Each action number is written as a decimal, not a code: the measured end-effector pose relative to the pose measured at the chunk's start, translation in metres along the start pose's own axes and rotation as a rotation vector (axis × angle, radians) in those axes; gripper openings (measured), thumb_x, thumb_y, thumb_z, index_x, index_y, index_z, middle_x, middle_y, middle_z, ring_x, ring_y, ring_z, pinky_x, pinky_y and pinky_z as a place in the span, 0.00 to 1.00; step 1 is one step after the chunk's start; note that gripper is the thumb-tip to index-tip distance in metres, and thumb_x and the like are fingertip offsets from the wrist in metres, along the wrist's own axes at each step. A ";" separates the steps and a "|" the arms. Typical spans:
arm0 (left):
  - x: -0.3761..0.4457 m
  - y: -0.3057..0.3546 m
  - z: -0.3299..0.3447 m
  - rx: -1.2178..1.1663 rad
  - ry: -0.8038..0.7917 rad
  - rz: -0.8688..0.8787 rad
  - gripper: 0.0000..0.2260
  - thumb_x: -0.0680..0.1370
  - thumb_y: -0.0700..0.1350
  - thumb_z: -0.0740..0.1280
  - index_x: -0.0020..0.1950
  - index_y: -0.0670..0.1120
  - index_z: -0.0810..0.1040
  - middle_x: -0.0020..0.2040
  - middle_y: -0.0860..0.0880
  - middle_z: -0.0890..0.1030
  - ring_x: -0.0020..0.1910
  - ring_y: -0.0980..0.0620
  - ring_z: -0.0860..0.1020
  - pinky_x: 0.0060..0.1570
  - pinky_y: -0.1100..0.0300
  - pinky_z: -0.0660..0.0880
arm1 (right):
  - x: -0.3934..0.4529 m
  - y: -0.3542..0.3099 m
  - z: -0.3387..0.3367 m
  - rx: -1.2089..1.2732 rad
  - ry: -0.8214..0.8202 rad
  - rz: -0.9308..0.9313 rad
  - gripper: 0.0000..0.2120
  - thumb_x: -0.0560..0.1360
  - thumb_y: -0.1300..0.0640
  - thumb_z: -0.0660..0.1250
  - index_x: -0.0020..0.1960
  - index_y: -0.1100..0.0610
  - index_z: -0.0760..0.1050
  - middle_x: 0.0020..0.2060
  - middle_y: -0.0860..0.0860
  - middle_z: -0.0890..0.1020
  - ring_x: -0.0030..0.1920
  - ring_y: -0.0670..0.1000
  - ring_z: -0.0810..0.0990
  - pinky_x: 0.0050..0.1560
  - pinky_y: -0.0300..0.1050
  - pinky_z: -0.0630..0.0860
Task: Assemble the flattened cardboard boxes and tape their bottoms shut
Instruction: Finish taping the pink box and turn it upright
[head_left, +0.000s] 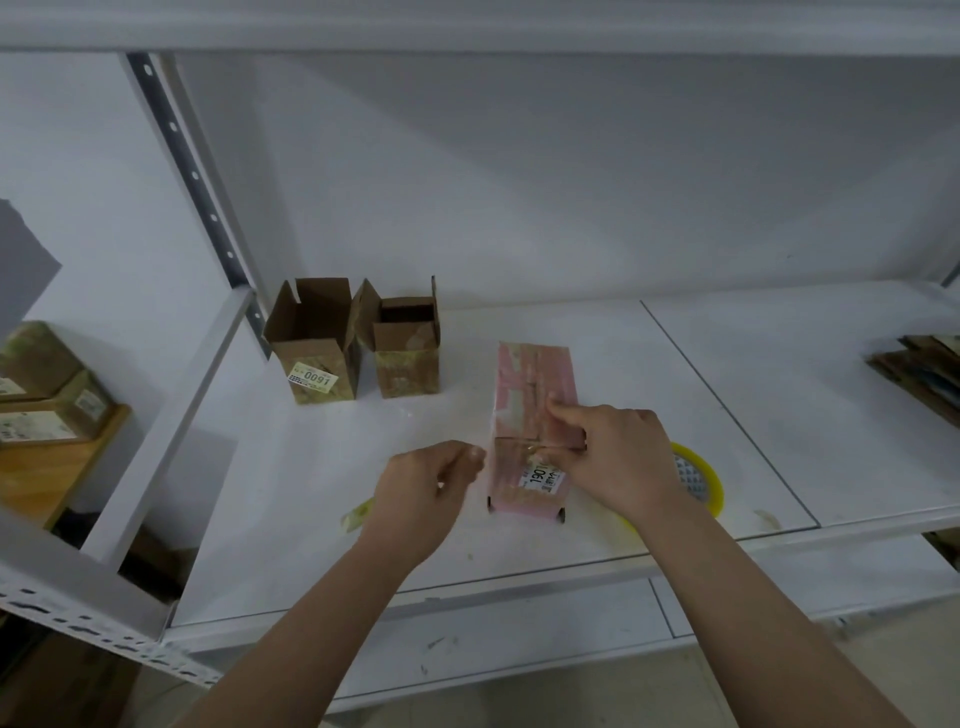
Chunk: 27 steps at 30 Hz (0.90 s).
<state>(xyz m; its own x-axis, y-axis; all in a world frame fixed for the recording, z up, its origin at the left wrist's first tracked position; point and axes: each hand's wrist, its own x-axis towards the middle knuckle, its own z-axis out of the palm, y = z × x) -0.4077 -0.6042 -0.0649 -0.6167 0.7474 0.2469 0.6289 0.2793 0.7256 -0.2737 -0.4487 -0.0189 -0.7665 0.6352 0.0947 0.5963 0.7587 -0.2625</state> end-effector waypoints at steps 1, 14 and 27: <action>0.002 -0.006 -0.002 -0.028 0.014 -0.023 0.08 0.80 0.47 0.65 0.49 0.47 0.84 0.39 0.55 0.84 0.41 0.59 0.82 0.46 0.66 0.77 | 0.001 0.000 0.001 0.003 0.004 -0.001 0.28 0.76 0.40 0.67 0.74 0.43 0.65 0.62 0.47 0.80 0.62 0.49 0.77 0.66 0.46 0.64; 0.041 0.014 0.005 0.124 -0.168 0.046 0.13 0.72 0.49 0.74 0.37 0.50 0.70 0.36 0.50 0.79 0.38 0.49 0.77 0.40 0.53 0.77 | 0.004 0.006 0.006 0.057 0.031 -0.082 0.27 0.74 0.43 0.69 0.72 0.46 0.70 0.55 0.51 0.84 0.56 0.53 0.80 0.62 0.47 0.69; 0.048 0.038 -0.001 0.244 -0.162 0.159 0.25 0.68 0.55 0.76 0.60 0.49 0.72 0.60 0.52 0.71 0.56 0.51 0.74 0.50 0.55 0.75 | 0.004 0.016 0.017 0.084 0.123 -0.155 0.26 0.76 0.47 0.69 0.72 0.46 0.70 0.47 0.54 0.85 0.51 0.58 0.82 0.56 0.46 0.69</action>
<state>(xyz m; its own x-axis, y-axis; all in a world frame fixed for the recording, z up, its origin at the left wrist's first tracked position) -0.4136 -0.5583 -0.0251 -0.4309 0.8740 0.2246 0.8180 0.2733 0.5062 -0.2711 -0.4361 -0.0392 -0.8095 0.5287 0.2553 0.4477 0.8372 -0.3140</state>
